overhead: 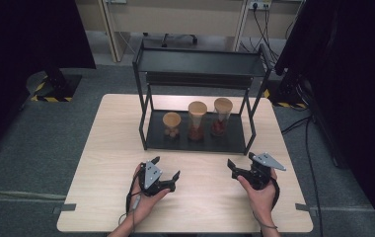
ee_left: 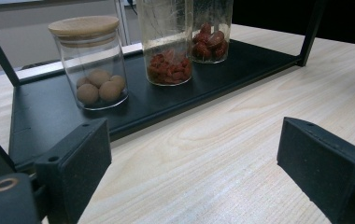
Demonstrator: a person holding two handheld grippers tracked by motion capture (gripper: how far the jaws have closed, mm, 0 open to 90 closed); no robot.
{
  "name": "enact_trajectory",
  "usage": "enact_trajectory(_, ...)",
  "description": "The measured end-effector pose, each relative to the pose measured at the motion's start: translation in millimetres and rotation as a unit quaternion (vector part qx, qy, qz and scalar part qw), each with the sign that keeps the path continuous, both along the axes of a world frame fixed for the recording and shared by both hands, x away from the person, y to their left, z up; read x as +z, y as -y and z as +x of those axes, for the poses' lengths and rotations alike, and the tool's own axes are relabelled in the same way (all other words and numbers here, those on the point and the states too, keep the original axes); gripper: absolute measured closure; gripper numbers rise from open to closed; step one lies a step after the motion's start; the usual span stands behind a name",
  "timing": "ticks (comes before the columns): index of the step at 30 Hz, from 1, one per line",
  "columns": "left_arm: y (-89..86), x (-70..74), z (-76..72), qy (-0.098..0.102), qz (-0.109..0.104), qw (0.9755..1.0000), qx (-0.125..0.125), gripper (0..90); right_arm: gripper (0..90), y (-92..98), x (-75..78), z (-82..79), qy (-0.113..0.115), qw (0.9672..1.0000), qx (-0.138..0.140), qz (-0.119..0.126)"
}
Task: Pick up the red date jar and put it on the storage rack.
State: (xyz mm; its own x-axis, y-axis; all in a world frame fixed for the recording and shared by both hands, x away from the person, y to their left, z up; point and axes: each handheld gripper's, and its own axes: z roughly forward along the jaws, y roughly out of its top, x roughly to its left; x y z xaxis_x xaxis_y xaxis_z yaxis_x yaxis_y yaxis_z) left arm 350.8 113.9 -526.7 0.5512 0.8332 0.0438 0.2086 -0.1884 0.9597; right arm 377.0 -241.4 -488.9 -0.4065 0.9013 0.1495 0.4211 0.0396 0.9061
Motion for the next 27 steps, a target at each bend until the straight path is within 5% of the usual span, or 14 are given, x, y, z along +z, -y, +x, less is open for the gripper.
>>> enact_trajectory(27, -0.2, 0.0, 0.2, -0.001, -0.001, 1.0000, 0.000, 9.5, 5.4, 18.7, -10.0, -15.2, -0.006, 0.9999, -0.010, -0.009)
